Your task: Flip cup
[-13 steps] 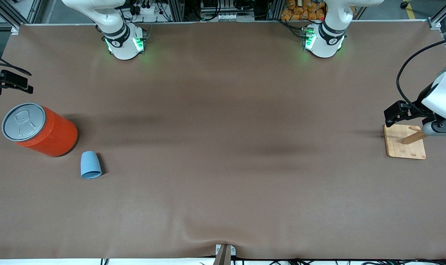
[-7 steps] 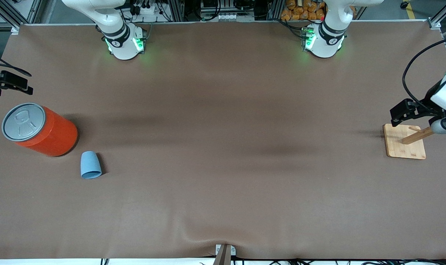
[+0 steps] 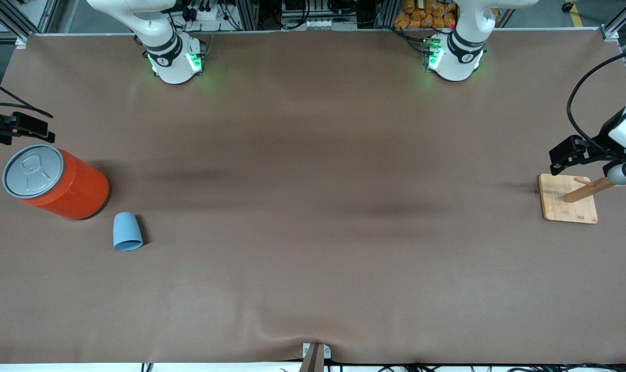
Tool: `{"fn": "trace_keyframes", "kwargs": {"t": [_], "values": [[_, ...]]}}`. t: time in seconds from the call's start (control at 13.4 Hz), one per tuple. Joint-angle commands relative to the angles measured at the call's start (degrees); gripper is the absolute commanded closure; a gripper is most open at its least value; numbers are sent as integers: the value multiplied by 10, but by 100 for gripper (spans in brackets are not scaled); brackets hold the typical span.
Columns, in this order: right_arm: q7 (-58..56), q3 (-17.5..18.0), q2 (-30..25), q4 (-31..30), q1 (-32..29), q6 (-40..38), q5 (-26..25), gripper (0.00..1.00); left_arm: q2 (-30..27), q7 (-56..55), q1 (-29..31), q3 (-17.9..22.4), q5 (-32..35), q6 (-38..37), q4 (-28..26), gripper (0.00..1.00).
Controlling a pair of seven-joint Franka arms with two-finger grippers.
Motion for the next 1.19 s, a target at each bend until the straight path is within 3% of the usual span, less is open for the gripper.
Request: {"fn": "trace_keyframes", "kwargs": {"t": [0.0,0.67,1.12], "values": [[-7,1,4,-3,-3,3,9,0,-13,1,0,-5,-8,-8,-5,0],[-48,1,25,-22,-3,40,9,0,-28,1,5,-6,-8,-9,-3,0],[-93,1,114,-22,6,151,8,0,-29,0,5,-6,-9,-9,-5,0]]}}
